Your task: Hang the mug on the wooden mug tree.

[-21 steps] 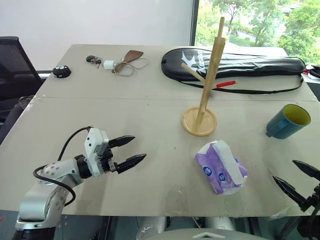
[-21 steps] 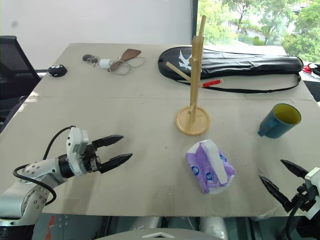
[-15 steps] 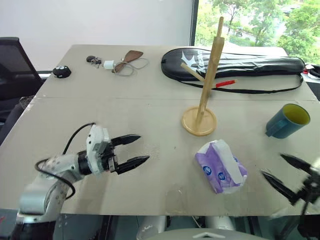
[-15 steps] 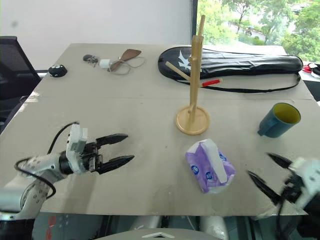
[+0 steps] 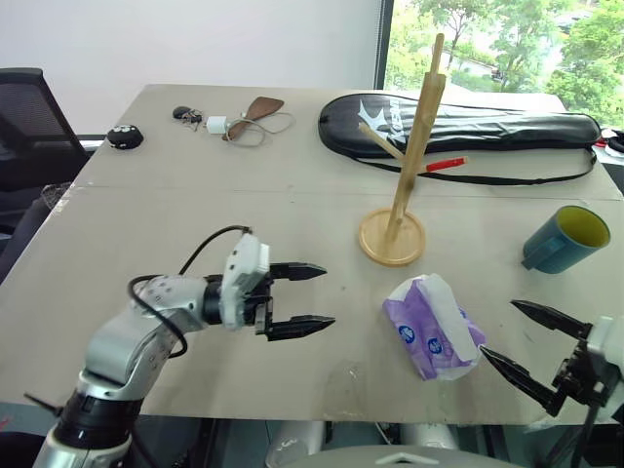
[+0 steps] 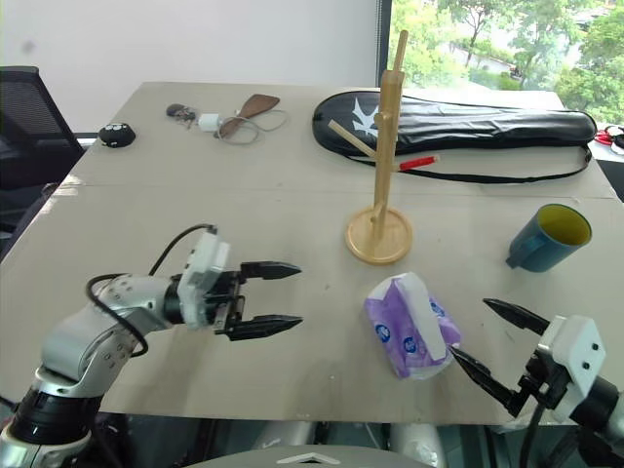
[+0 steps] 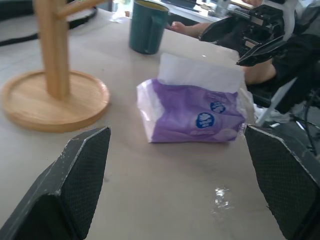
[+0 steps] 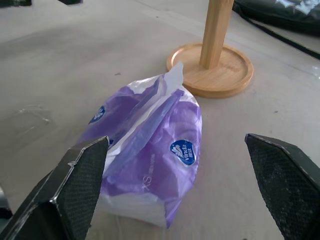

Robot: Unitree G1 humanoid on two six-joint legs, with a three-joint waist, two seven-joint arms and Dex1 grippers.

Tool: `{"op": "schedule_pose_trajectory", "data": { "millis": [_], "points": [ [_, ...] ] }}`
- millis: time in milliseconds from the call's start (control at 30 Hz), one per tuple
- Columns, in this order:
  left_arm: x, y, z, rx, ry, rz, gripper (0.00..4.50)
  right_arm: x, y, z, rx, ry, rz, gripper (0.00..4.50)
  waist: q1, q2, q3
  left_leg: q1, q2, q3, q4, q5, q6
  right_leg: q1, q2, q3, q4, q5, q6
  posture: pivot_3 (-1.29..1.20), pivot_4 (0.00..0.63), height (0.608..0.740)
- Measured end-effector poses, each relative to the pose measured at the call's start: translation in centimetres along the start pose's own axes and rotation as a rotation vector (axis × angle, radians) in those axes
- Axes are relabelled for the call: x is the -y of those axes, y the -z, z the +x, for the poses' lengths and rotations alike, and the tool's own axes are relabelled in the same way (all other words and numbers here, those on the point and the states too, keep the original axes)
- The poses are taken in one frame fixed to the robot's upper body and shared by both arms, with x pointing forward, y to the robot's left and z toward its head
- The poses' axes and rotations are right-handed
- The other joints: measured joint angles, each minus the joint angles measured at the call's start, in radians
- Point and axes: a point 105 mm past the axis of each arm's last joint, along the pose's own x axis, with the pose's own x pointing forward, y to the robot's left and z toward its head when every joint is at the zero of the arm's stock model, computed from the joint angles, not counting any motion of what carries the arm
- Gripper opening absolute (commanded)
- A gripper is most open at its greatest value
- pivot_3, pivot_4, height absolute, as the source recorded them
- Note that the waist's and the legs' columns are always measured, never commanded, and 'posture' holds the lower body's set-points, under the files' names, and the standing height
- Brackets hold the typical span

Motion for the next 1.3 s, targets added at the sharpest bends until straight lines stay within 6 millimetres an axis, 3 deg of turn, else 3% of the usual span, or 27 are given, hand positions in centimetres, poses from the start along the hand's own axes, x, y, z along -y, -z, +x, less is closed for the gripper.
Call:
{"op": "schedule_pose_trajectory", "data": {
  "millis": [100,167,567,667,933,1300],
  "points": [
    [-0.8,0.4,1.6,-0.09,0.001,-0.03,4.39,0.4,0.6,-1.4,0.01,0.027,0.014,4.42,-0.006,0.002,0.0,0.003,-0.001,0.002,0.0,0.0,0.0,0.001,0.0,0.003,0.001,0.0,0.0,0.0,0.15,0.74],
    [-1.8,0.8,4.0,-0.116,0.018,-0.053,4.39,0.2,0.5,-2.4,0.026,0.01,0.037,4.42,-0.01,0.001,0.0,0.003,-0.001,0.003,0.0,0.0,0.0,0.001,0.001,0.003,0.001,0.0,0.0,0.0,0.15,0.74],
    [-2.1,3.3,10.6,-0.174,0.13,-0.12,4.39,0.8,-0.5,-5.9,0.007,-0.084,-0.112,4.42,-0.005,0.0,0.001,0.002,-0.001,0.002,0.001,0.0,0.0,0.0,0.001,0.004,0.001,0.0,0.0,0.0,0.15,0.74],
    [-2.3,3.3,11.4,-0.187,0.146,-0.115,3.6,1.0,-0.7,-5.9,0.006,-0.107,-0.143,4.5,-0.005,0.0,0.001,0.003,-0.001,0.002,0.001,0.0,0.0,0.001,0.001,0.004,0.001,0.0,0.0,0.0,0.15,0.74],
    [-2.7,3.9,12.1,-0.227,0.199,-0.086,0.07,3.9,-1.2,-5.3,0.044,-0.102,-0.178,4.5,-0.005,0.0,0.001,0.003,-0.002,0.003,0.002,0.0,0.0,0.001,0.001,0.004,0.002,0.0,0.0,0.0,0.15,0.74],
    [-3.1,3.9,11.3,-0.232,0.219,-0.055,0.07,5.4,-2.4,-4.6,0.073,-0.215,-0.116,4.5,-0.002,0.0,0.001,0.001,-0.001,0.002,0.003,0.0,0.0,0.0,0.0,0.003,0.001,0.0,0.0,0.0,0.15,0.74]
  ]
}}
